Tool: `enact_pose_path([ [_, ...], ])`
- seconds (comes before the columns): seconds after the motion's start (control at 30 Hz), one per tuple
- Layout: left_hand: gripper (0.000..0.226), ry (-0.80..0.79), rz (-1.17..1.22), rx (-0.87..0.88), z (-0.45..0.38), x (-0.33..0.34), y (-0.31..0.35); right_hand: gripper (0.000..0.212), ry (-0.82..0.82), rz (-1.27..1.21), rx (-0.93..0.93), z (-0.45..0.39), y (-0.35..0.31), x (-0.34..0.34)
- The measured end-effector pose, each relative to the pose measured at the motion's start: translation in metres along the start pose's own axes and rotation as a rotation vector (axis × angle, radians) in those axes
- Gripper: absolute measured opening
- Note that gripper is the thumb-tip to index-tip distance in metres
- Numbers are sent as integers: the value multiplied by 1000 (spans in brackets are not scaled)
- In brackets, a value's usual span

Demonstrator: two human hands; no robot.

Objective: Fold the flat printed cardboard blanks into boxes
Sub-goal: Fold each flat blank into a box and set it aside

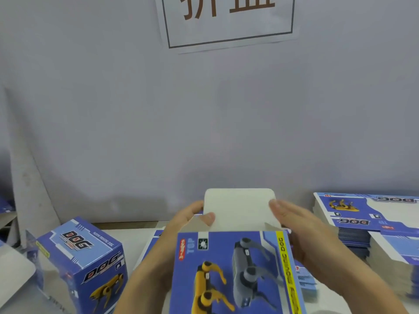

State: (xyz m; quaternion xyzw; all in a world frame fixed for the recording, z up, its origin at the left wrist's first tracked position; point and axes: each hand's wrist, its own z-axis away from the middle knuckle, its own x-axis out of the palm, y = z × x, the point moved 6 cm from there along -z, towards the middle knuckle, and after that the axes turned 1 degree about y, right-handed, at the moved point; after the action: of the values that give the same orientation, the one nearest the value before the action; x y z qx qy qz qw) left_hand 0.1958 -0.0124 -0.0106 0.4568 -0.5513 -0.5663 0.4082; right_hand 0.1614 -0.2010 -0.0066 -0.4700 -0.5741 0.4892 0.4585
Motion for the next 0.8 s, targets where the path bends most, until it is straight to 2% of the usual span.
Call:
enact_pose_path([
  [0.07, 23, -66, 35, 17, 6, 0, -9, 19, 98, 63, -114, 5, -2, -12],
  [0.13, 20, -100, 143, 1, 9, 2, -14, 21, 126, 15, -88, 1, 0, -13],
  [0.17, 14, -125, 85, -17, 7, 8, -11, 20, 94, -26, -51, -1, 2, -9],
  [0.27, 13, 12, 72, -12, 9, 15, 1, 17, 77, -10, 56, -2, 8, -4],
  [0.33, 12, 54, -54, 64, 14, 12, 3, 17, 77, 6, 73, -3, 12, -1],
  [0.47, 19, 48, -88, 94, 13, 14, 5, 22, 179, 86, -24, -6, 5, -5],
  [0.57, 37, 61, -106, 151, 13, 12, 6, 16, 154, 69, -60, -5, 1, -1],
  [0.63, 41, 81, -130, 197, 12, 9, 7, 16, 150, 22, -82, -2, 1, -1],
  [0.8, 28, 57, -102, 276, 11, 8, 6, 21, 167, -56, -98, 1, 2, 0],
])
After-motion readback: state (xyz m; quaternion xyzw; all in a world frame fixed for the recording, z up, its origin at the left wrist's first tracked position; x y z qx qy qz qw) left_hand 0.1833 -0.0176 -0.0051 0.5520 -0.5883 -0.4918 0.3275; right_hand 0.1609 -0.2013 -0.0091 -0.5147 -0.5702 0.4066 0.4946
